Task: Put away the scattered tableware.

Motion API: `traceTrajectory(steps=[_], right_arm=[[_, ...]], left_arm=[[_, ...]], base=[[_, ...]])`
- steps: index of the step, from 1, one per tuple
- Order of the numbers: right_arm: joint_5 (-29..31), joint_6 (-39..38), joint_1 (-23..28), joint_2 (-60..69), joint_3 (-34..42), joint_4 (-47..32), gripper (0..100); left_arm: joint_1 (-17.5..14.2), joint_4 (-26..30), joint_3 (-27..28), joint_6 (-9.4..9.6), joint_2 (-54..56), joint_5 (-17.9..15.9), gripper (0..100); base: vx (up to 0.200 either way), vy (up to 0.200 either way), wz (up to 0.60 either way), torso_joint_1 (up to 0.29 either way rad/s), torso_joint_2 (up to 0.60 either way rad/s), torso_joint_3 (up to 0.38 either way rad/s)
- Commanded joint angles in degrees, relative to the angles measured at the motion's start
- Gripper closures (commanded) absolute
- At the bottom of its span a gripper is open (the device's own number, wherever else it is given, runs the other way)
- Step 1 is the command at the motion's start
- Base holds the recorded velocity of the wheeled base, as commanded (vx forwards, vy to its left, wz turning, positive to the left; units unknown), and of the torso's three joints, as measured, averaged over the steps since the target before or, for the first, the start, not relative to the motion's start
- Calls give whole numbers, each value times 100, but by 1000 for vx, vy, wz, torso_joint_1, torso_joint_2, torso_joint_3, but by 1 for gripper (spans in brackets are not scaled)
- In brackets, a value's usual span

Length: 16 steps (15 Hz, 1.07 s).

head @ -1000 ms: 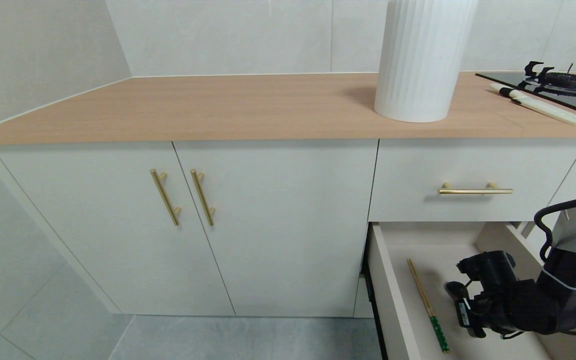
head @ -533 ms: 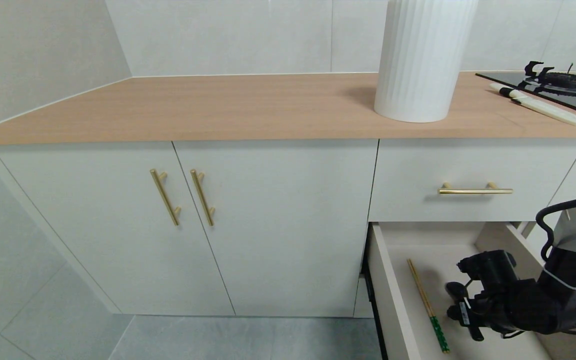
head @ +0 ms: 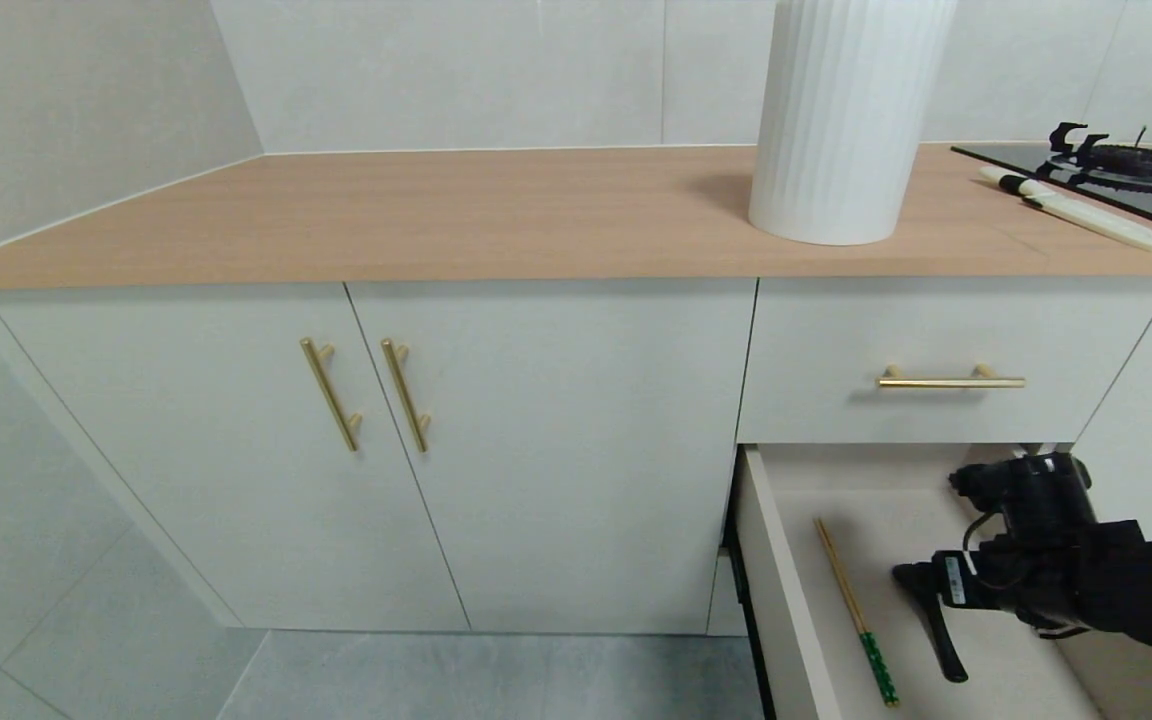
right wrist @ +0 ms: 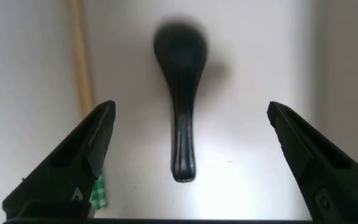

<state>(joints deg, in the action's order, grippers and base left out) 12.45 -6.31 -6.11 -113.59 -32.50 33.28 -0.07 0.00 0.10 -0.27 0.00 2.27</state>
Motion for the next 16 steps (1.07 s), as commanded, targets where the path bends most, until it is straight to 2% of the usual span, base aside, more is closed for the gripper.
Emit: traceTrajectory(steps=[1, 2, 3, 4, 6, 13, 16], right_arm=[[-32, 7, -13, 1753, -28, -955, 0], [-41, -1, -40, 2157, -72, -1324, 0], [-41, -1, -40, 2157, -72, -1324, 0], [-76, -1, -48, 2904, -195, -2106, 0], [-269, -19, -57, 3344, -160, -2642, 0], [-313, 16, -31, 4284, -178, -3293, 0], [-313, 148, -31, 4425, -187, -3513, 0]], left_arm=[[-1, 0, -1, -8, -9, 2, 0], [-1, 0, -1, 0, -9, 2, 0], [-1, 0, -1, 0, -9, 2, 0], [-1, 0, -1, 0, -9, 2, 0], [-1, 0, -1, 0, -9, 2, 0], [-1, 0, -1, -8, -9, 2, 0], [-1, 0, -1, -17, -9, 2, 0]], base=[[0, 0, 0, 0, 0, 0], [0, 0, 0, 0, 0, 0], [0, 0, 0, 0, 0, 0], [0, 0, 0, 0, 0, 0], [0, 0, 0, 0, 0, 0], [0, 0, 0, 0, 0, 0], [-200, 0, 0, 2, 1, -1]])
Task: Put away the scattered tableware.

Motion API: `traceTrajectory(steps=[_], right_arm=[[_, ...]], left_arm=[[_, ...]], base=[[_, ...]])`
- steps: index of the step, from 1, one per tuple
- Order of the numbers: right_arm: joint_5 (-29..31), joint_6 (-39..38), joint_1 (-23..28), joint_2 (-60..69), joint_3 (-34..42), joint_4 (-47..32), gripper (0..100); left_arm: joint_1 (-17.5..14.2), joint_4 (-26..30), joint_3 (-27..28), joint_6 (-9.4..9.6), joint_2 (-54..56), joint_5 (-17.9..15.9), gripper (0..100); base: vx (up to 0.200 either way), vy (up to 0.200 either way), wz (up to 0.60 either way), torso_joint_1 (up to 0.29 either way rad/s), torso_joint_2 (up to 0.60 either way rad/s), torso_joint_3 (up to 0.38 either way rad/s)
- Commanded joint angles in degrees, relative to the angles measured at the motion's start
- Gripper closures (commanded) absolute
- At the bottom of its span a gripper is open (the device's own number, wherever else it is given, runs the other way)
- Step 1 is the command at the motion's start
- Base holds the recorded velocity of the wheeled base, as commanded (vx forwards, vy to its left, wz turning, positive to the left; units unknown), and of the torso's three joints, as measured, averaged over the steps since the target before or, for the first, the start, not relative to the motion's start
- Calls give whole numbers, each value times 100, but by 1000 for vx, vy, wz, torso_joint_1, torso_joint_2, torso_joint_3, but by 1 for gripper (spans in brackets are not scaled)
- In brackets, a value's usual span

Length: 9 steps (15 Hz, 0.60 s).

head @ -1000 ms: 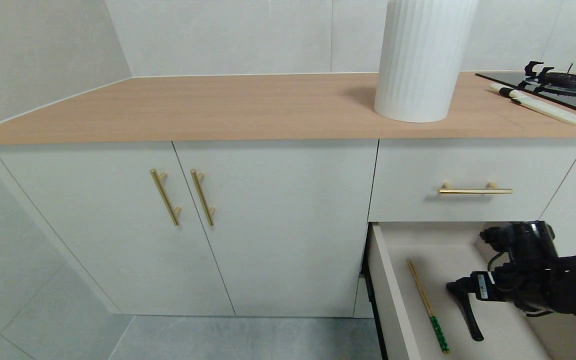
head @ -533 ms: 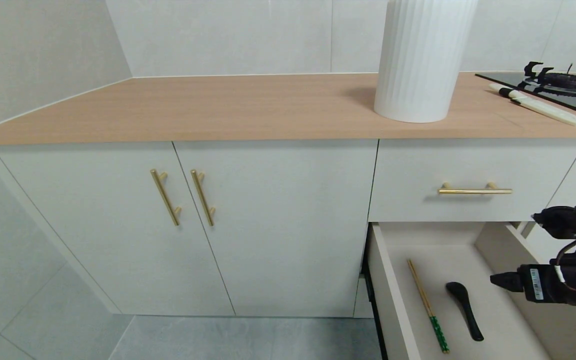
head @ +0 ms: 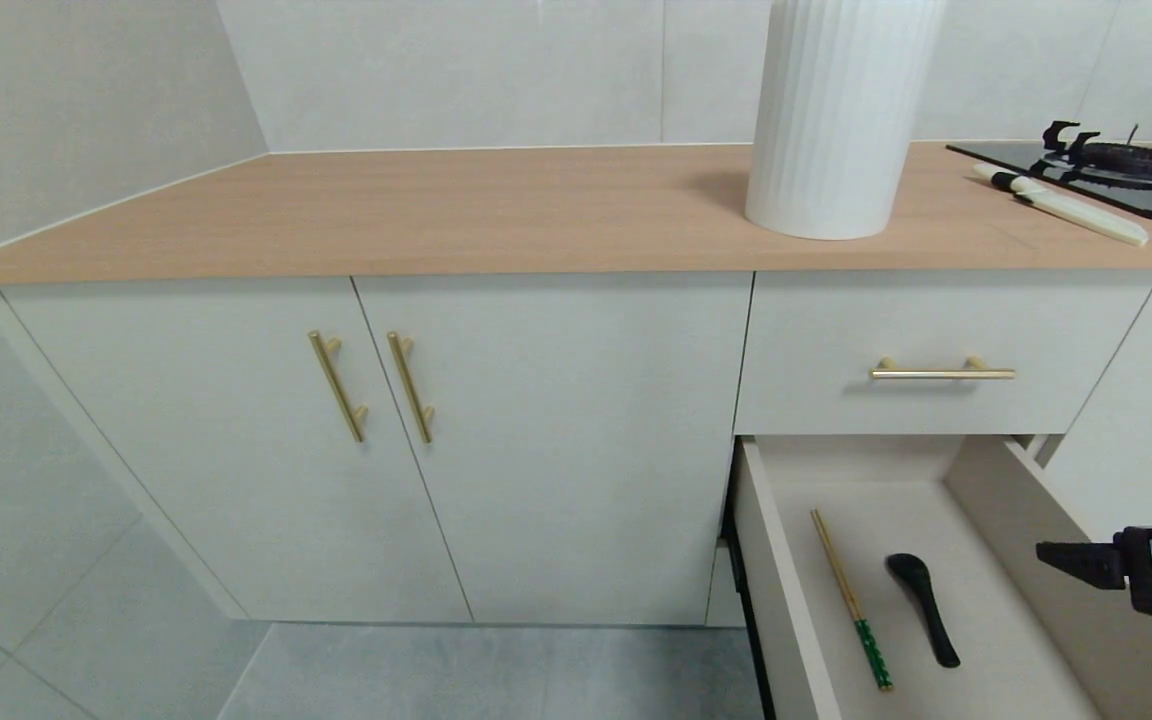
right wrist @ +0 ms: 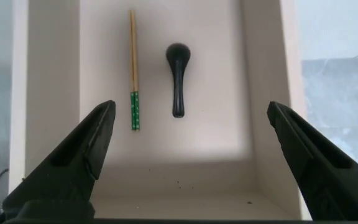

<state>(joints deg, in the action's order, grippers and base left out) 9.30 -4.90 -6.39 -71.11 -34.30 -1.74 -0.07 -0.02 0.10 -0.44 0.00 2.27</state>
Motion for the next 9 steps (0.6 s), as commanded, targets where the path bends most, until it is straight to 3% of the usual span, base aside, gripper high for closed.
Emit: traceTrajectory(steps=[1, 7, 9], right_arm=[[1, 7, -3, 176, -6, -10, 0], [-34, 59, -12, 88, 11, -142, 0], [-148, 59, -20, -123, -191, -872, 0]], left_arm=[[-1, 2, -1, -9, -9, 2, 0], [-1, 2, -1, 0, -9, 2, 0], [-1, -6, -1, 0, -9, 2, 0]], base=[[-200, 0, 0, -12, 2, 7], [-200, 0, 0, 0, 0, 3], [0, 0, 0, 0, 0, 0]])
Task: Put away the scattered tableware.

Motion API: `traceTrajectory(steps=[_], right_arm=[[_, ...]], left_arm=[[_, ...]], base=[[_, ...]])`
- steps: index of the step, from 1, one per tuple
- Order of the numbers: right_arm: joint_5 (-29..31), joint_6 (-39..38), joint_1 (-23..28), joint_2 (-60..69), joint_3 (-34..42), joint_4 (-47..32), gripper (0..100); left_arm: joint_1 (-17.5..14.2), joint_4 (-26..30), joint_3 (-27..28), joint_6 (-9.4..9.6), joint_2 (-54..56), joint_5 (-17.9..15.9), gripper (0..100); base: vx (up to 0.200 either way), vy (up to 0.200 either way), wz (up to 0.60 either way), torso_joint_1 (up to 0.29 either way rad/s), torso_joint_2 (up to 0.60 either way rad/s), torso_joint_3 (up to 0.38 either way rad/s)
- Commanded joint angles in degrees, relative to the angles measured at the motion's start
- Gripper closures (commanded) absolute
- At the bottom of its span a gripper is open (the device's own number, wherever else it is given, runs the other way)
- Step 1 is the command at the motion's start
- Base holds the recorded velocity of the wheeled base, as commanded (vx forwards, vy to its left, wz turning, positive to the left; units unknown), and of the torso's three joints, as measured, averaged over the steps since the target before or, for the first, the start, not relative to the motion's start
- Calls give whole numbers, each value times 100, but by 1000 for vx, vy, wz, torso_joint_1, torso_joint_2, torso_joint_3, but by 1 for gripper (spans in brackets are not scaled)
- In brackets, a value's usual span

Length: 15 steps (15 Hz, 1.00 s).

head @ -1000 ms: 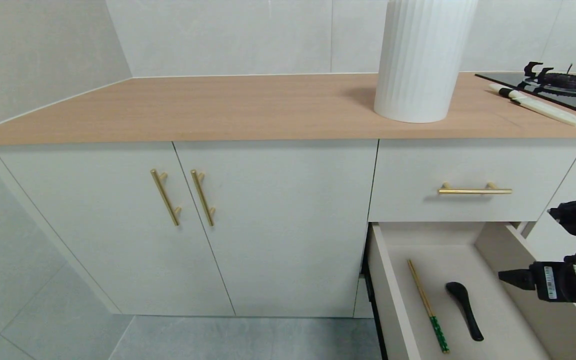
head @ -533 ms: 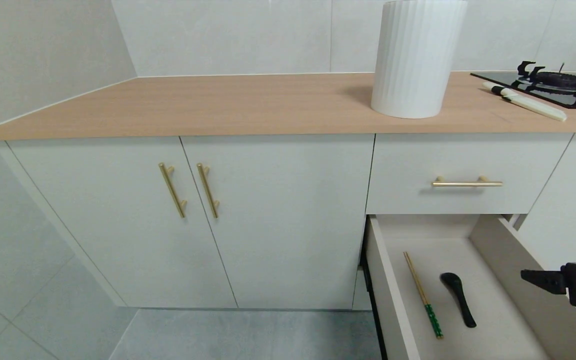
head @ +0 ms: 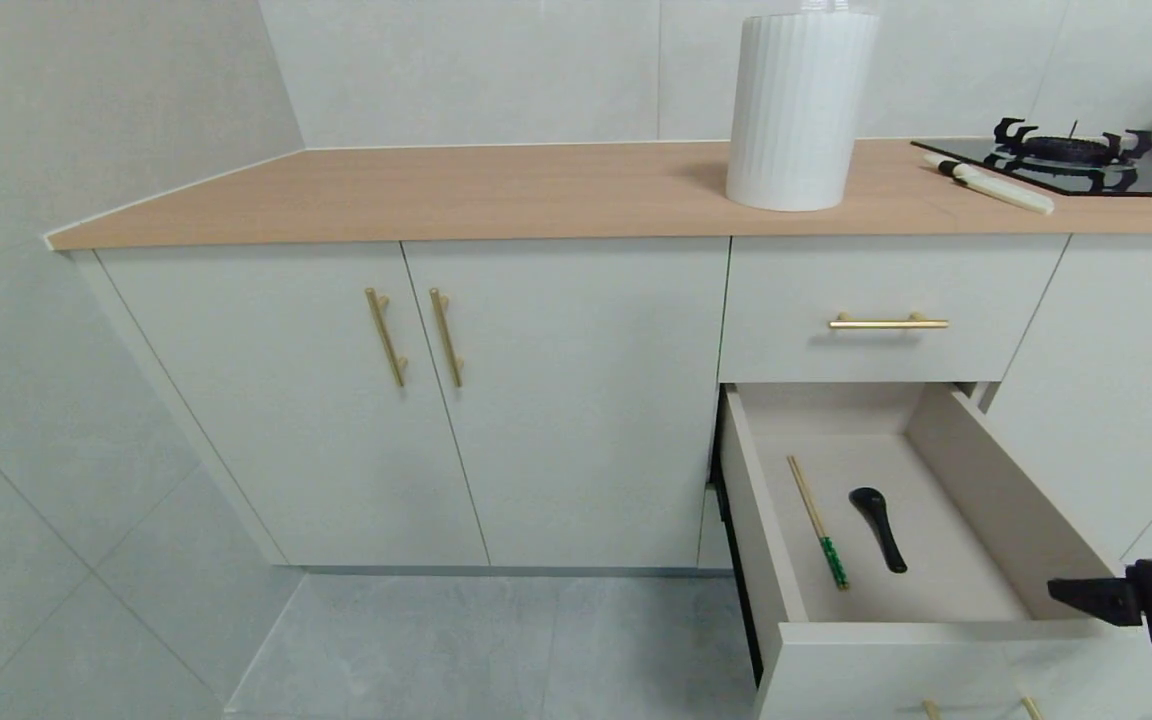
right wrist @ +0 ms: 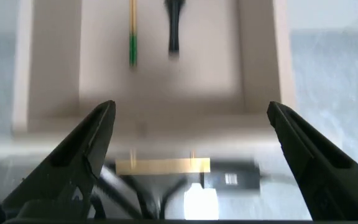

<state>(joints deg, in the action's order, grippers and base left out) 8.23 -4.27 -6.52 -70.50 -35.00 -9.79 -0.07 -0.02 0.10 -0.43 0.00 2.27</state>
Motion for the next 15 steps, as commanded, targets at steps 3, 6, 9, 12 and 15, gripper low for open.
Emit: traceTrajectory(steps=[3, 6, 9, 12, 15], right_arm=[[-559, 14, -7, -438, -772, -1913, 0], [-735, 128, -218, -931, -754, -2115, 0], [-726, 93, -315, -1546, -728, -2097, 0], [-726, 84, -394, -1871, -640, -1816, 0], [-630, 40, -402, -1968, -341, -1078, 0]], left_arm=[[-1, 2, -1, -1, -9, 2, 0], [-1, 2, -1, -1, -9, 2, 0], [-1, 2, -1, -1, -9, 2, 0], [-1, -6, -1, -1, -9, 2, 0], [-1, 2, -1, -1, -9, 2, 0]], base=[[0, 0, 0, 0, 0, 0], [0, 0, 0, 0, 0, 0], [0, 0, 0, 0, 0, 0], [0, 0, 0, 0, 0, 0], [0, 0, 0, 0, 0, 0]])
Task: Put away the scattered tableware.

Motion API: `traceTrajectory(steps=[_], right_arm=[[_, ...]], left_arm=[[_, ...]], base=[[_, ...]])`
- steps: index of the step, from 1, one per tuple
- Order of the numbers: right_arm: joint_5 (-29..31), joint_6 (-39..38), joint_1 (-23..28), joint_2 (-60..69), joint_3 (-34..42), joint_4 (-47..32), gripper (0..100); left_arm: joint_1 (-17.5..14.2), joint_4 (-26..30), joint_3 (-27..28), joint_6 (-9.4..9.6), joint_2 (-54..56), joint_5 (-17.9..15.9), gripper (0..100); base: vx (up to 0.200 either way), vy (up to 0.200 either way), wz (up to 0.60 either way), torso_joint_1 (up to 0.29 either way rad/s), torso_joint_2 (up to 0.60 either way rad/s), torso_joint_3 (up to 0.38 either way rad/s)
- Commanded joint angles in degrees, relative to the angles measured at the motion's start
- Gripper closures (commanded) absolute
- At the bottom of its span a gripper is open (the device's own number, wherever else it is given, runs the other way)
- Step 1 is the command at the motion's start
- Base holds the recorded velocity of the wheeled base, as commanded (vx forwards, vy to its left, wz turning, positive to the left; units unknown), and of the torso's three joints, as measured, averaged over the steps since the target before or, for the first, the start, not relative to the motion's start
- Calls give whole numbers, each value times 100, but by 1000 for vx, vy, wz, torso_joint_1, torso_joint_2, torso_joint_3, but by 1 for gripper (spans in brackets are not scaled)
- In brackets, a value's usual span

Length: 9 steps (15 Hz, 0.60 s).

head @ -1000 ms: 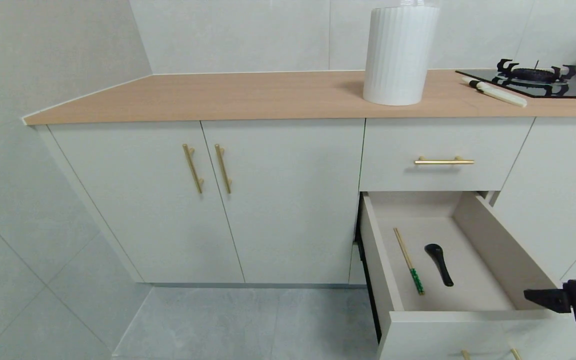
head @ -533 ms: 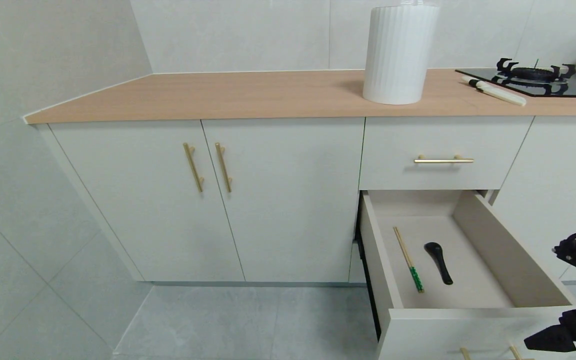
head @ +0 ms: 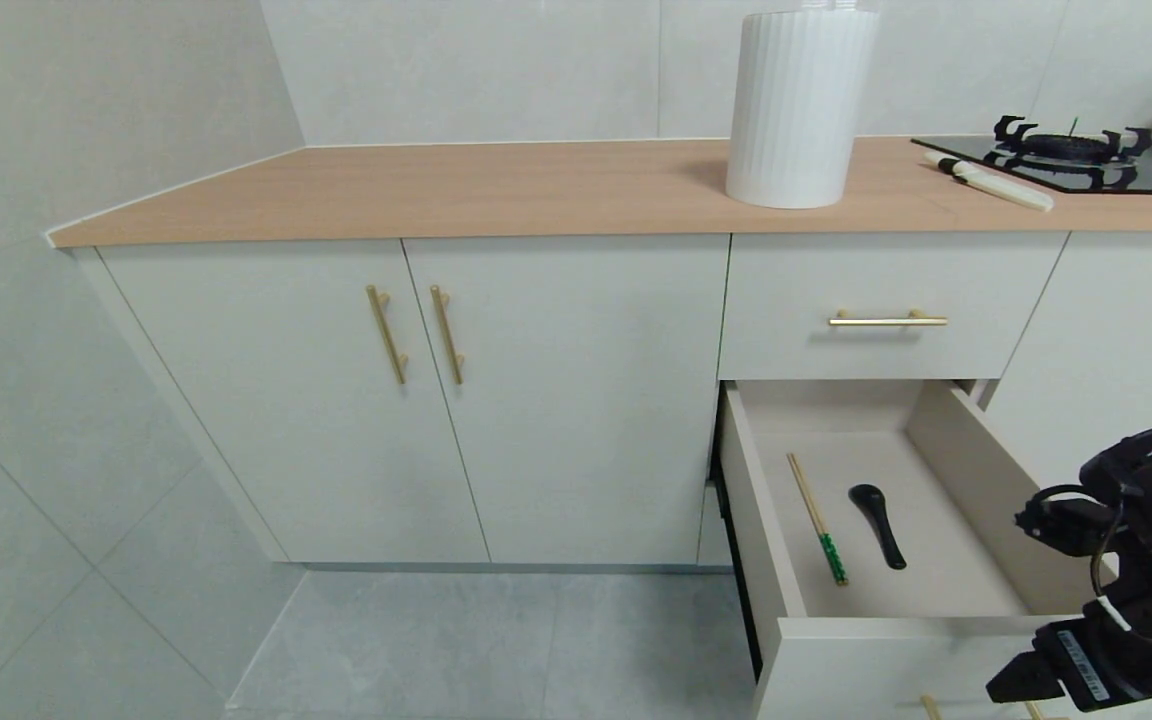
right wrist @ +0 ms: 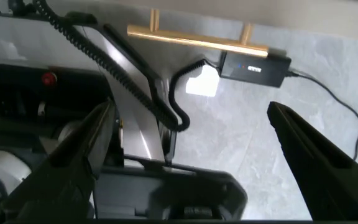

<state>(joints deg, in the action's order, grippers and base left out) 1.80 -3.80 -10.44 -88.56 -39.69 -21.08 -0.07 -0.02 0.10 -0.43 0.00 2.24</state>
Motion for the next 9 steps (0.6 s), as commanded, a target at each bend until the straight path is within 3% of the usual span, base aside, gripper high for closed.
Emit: traceTrajectory(steps=[1, 9], right_arm=[[39, -15, -11, -161, 190, 192, 0], [215, -235, 15, -214, 322, 904, 0]], left_arm=[[-1, -6, -1, -1, -9, 4, 0], [-1, -6, -1, -1, -9, 4, 0]], base=[[0, 0, 0, 0, 0, 0], [0, 0, 0, 0, 0, 0]])
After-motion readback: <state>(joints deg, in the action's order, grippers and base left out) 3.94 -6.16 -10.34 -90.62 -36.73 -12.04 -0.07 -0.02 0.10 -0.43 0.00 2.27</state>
